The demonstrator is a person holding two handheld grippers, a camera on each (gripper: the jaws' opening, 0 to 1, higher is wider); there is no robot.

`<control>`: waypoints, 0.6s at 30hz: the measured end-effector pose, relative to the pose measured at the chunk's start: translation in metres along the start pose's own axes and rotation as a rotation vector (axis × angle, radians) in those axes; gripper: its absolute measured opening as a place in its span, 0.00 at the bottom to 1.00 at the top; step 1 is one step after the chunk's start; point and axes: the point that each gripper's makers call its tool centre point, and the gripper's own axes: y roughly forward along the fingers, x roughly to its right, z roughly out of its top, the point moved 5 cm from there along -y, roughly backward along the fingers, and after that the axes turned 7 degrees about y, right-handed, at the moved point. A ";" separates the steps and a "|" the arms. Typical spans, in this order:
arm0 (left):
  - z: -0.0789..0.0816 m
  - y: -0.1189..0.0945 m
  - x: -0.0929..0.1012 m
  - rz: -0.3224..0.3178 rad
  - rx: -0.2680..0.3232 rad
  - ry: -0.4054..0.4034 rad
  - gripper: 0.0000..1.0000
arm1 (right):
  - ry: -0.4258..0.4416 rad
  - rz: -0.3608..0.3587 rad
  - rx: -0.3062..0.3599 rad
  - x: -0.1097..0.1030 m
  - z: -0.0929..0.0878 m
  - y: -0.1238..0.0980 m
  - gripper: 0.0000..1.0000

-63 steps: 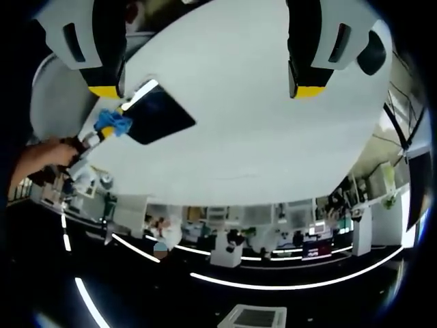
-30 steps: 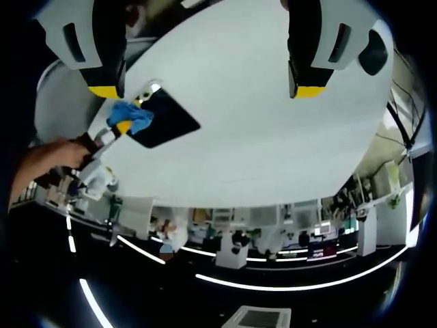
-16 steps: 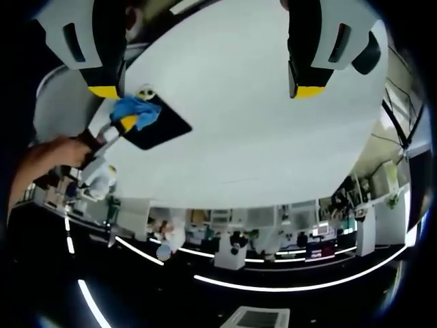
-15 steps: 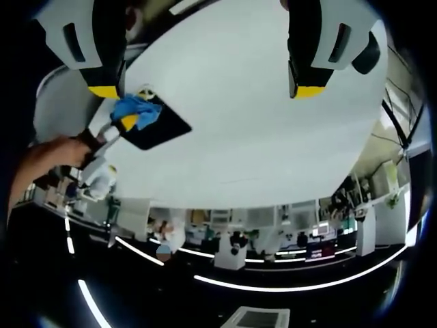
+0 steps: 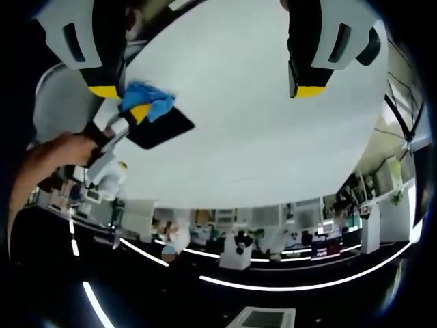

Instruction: Wipe the mirror surface with the cleaning cloth until all visible marks leave the cleaned area.

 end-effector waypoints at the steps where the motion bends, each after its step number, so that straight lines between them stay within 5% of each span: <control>1: 0.000 0.000 0.000 0.001 0.001 -0.001 1.00 | 0.000 0.000 0.000 0.000 0.000 0.000 0.00; 6: -0.001 -0.002 -0.001 0.009 -0.001 -0.002 1.00 | 0.000 0.000 0.002 -0.001 0.003 0.001 0.00; 18: -0.006 0.000 0.003 0.011 -0.009 -0.020 1.00 | -0.109 -0.029 0.038 0.003 0.043 0.018 0.00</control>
